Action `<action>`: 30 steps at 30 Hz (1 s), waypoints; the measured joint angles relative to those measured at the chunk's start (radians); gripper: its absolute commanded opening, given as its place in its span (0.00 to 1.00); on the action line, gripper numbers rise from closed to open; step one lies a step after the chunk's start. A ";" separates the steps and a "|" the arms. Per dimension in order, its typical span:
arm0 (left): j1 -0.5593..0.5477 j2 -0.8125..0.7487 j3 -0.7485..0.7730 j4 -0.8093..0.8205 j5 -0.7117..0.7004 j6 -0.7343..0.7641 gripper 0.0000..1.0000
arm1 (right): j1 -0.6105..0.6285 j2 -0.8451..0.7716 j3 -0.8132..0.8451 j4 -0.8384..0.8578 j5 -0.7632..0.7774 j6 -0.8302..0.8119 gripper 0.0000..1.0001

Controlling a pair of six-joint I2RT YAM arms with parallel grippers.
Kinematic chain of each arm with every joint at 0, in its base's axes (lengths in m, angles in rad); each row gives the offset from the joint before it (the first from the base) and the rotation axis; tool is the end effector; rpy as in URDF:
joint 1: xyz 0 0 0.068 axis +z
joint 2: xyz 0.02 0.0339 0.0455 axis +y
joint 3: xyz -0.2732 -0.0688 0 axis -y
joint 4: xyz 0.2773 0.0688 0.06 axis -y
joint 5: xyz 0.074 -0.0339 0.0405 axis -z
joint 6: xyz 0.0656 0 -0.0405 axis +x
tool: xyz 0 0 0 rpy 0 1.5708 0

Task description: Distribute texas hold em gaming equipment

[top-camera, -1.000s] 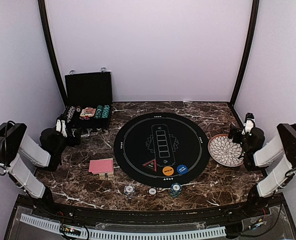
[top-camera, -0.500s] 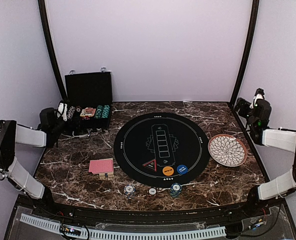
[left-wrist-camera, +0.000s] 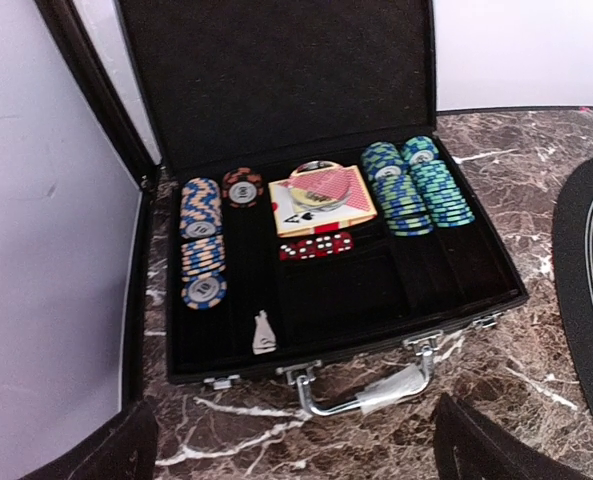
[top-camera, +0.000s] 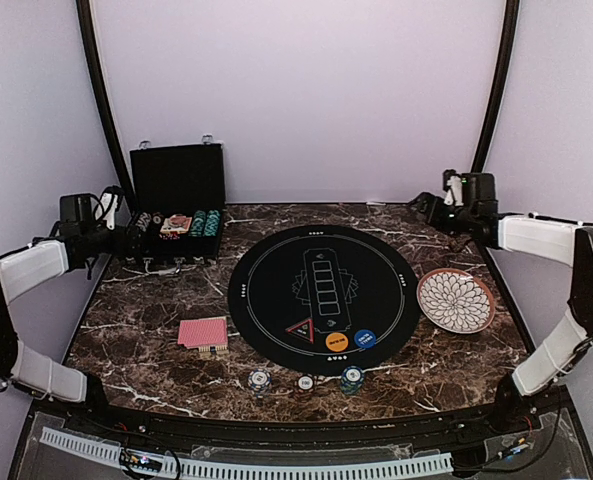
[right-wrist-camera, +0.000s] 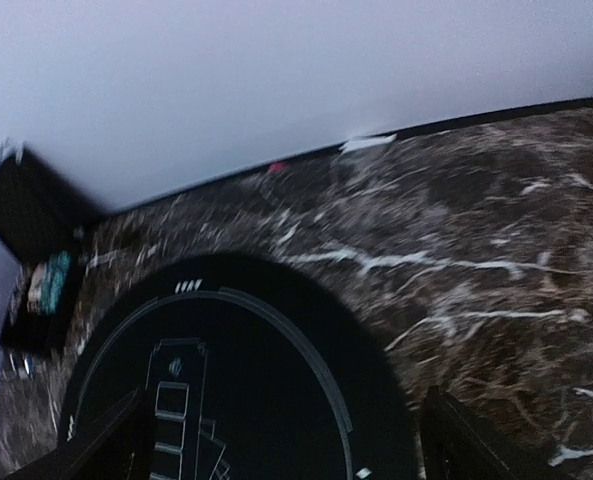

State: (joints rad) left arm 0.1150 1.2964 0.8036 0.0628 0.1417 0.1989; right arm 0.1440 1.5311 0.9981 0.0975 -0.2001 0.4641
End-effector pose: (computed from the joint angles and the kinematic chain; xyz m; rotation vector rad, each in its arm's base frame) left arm 0.3437 0.0304 0.2402 0.1744 1.9891 0.0602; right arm 0.3978 0.0709 0.2389 0.1964 2.0368 0.5854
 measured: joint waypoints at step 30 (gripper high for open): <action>0.066 -0.171 0.048 -0.487 0.045 0.100 0.99 | 0.865 0.311 0.179 -0.354 0.284 -0.322 0.68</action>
State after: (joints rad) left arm 0.1814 1.1252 0.8520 -0.4244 0.1864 0.2993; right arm 1.0088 1.8416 1.1767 -0.2562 0.0841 0.1425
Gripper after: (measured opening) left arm 0.988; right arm 0.689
